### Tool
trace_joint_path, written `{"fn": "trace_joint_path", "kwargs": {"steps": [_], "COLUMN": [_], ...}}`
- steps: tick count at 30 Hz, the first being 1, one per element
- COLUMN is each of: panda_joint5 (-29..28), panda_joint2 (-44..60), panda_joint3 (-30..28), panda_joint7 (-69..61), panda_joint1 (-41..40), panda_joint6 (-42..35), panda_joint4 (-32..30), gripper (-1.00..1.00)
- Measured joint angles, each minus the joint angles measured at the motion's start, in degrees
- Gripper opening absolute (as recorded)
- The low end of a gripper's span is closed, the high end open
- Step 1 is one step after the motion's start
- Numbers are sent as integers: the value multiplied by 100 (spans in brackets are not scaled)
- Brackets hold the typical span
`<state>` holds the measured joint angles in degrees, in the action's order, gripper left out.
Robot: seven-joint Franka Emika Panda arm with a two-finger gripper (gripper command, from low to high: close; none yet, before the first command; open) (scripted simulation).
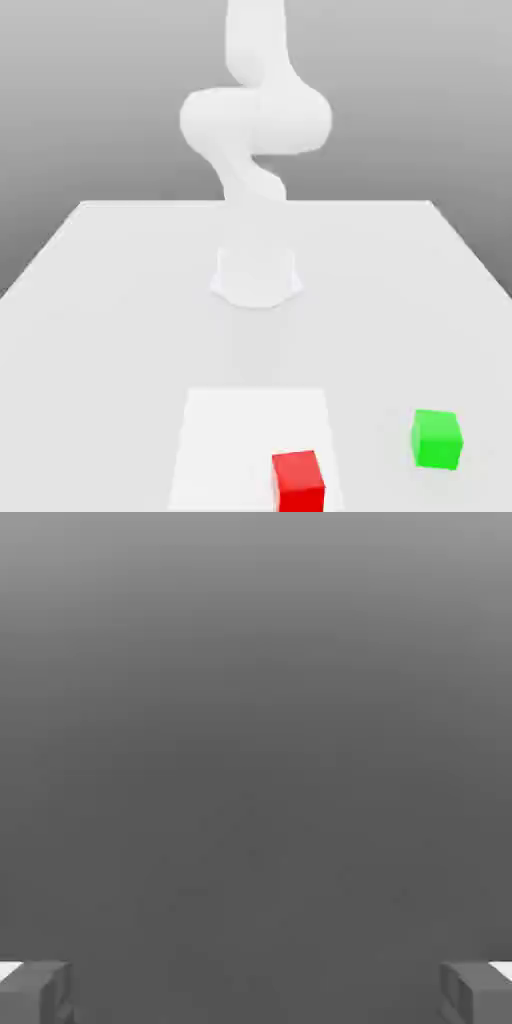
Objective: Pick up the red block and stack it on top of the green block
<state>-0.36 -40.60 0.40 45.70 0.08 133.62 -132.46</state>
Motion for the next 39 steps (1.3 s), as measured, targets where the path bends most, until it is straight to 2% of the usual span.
{"fn": "trace_joint_path", "kwargs": {"steps": [25,30,31,39], "panda_joint5": [-147,-237,-250,-238], "panda_joint2": [5224,6260,6376,6218], "panda_joint3": [284,211,197,225], "panda_joint7": [-276,-223,-214,-224], "panda_joint1": [170,238,250,226], "panda_joint6": [1871,2654,2749,2617], "panda_joint4": [-680,-569,-552,-577], "gripper": [0,0,-100,-100]}}
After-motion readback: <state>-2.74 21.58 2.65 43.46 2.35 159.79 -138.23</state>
